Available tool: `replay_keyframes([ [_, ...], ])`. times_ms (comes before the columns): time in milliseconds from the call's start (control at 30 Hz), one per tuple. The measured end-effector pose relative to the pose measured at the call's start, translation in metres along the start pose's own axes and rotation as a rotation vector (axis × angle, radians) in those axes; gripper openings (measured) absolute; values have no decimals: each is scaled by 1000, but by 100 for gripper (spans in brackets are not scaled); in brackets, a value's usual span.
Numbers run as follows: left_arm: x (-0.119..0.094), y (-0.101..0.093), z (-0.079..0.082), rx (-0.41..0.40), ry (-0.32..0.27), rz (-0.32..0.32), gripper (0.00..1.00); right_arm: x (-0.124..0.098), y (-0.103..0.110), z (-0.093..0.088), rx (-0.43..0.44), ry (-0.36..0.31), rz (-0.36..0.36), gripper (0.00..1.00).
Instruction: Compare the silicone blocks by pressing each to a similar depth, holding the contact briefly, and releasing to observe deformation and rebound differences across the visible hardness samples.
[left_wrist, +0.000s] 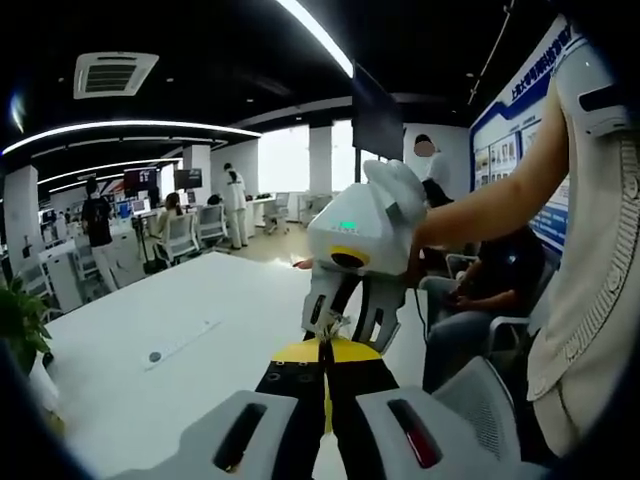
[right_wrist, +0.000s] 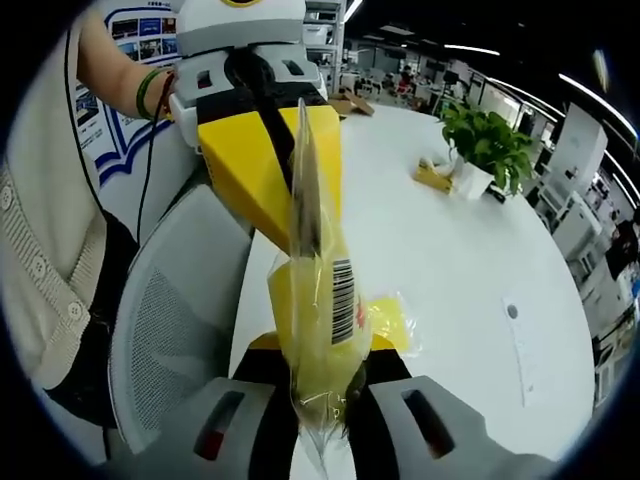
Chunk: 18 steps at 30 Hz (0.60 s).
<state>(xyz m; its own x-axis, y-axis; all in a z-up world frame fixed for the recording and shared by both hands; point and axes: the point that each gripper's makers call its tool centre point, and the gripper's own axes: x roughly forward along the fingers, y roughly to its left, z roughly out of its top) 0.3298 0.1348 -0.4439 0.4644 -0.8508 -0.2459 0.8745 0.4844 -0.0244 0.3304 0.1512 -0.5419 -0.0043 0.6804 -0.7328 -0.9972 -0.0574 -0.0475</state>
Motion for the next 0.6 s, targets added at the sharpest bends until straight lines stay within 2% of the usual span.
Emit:
replay_keyframes([
  [333, -1, 1, 1, 29, 1, 21, 0, 0, -1, 2, -9, 0, 11, 9],
  [600, -4, 2, 0, 22, -2, 22, 0, 3, 0, 4, -9, -1, 19, 10],
])
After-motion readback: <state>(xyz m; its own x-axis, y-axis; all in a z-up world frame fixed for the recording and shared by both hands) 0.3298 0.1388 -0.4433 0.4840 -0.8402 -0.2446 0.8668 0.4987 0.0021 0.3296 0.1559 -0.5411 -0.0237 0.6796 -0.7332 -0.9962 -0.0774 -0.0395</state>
